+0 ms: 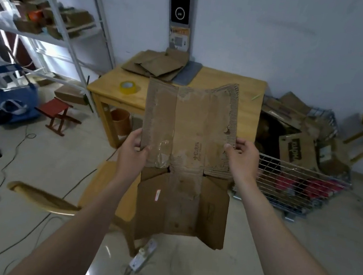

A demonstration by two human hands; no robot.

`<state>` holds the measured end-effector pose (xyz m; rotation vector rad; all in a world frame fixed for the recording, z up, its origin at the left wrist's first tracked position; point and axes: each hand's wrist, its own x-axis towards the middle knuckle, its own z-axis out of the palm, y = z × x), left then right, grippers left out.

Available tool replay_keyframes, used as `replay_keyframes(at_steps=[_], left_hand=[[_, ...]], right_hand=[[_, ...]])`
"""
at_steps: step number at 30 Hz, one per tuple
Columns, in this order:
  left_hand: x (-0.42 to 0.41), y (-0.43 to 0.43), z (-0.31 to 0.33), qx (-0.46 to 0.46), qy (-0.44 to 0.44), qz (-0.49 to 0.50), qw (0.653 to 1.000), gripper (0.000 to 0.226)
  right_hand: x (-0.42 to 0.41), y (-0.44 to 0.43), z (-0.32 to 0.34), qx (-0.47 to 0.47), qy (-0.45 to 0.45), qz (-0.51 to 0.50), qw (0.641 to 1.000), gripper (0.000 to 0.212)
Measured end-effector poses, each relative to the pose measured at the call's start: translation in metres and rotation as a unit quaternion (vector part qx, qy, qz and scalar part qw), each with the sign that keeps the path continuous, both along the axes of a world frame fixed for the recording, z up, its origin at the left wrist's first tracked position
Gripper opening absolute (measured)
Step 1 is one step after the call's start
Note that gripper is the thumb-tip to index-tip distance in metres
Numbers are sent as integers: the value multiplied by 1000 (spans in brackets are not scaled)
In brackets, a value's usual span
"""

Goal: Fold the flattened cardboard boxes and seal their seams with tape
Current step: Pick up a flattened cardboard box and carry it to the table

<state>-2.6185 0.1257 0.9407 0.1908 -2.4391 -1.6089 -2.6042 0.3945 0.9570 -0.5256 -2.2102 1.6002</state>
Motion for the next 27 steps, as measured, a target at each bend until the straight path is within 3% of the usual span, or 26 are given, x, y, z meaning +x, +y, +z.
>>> replay_keyframes(at_steps=[8, 18, 27], left_hand=[[-171, 55, -22, -53, -10, 35, 998, 52], [-362, 124, -22, -65, -65, 92, 992, 53], [-492, 117, -19, -75, -71, 121, 987, 53]], right_hand=[[-173, 44, -32, -2, 14, -2, 1000, 18], [-403, 118, -47, -13, -47, 49, 998, 17], [-546, 116, -44, -34, -44, 84, 995, 17]])
